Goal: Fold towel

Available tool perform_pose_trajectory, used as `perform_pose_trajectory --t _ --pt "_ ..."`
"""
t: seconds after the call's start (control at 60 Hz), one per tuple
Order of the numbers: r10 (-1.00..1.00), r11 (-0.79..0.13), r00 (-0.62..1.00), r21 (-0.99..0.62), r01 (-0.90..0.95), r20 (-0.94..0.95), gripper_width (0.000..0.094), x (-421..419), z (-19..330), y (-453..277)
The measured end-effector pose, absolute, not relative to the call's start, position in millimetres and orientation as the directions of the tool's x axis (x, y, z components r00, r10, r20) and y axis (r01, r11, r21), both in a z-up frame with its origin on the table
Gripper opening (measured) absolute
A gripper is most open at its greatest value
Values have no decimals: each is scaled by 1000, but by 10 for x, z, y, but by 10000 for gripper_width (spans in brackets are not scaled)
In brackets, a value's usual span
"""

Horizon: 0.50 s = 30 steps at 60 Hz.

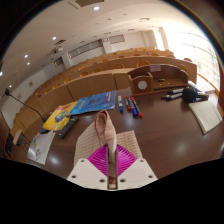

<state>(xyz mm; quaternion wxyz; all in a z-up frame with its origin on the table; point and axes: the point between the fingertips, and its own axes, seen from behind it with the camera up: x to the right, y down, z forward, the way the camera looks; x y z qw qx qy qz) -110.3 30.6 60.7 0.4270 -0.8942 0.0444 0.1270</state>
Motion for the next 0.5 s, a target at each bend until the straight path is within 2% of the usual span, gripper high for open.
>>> perform_pose_trajectory --t 0.067,0.133,0.217,0.25,0.3,0.5 --pt "13 -640 979 -754 -148 -203 225 -872 407 337" --pt "-15 -627 994 -773 -94 -108 471 -601 361 333" --pt "-43 -593 999 -804 -34 -11 783 -344 498 275" --pt "-46 -581 999 -814 -18 11 868 -280 588 228" --pt "-40 -561 999 -828 2 30 843 -250 703 156" --pt "4 -529 996 -845 75 86 847 -314 1148 -315"
